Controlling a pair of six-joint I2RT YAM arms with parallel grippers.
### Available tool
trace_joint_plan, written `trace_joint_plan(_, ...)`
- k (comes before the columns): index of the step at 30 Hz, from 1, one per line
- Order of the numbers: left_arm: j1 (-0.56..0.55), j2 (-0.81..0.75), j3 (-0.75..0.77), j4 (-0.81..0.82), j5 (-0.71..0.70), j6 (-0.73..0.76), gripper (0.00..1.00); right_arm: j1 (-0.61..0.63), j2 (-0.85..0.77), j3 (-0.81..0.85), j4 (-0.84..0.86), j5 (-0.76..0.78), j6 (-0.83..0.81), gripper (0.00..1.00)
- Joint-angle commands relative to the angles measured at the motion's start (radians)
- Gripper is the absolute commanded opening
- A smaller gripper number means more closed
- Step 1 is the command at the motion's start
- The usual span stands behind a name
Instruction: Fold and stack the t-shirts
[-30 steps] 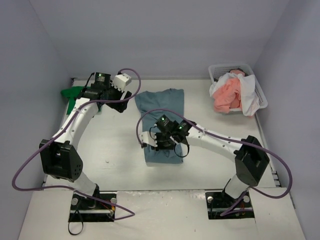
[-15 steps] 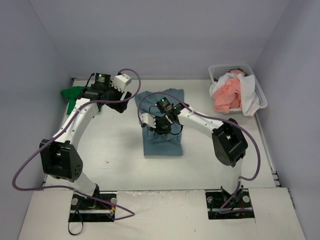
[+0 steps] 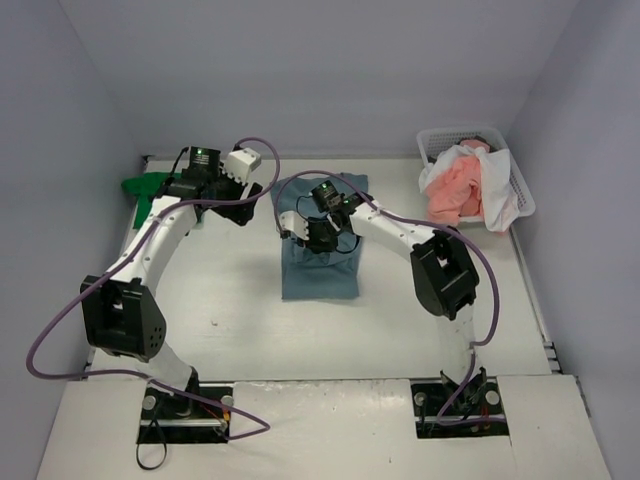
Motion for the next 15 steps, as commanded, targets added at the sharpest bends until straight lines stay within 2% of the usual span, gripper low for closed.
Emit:
trace_joint_plan(1,0.007,-0.010,0.036,0.049,0.019,-0.005,0.73,-0.014,-0.014,0.055,0.011,0.007,-0.026,0.00)
trace_joint_plan(15,0.008,0.010,0.034,0.060,0.026,-0.014,0.73,-0.082,0.026,0.205,0.008,0.000,-0.031,0.00)
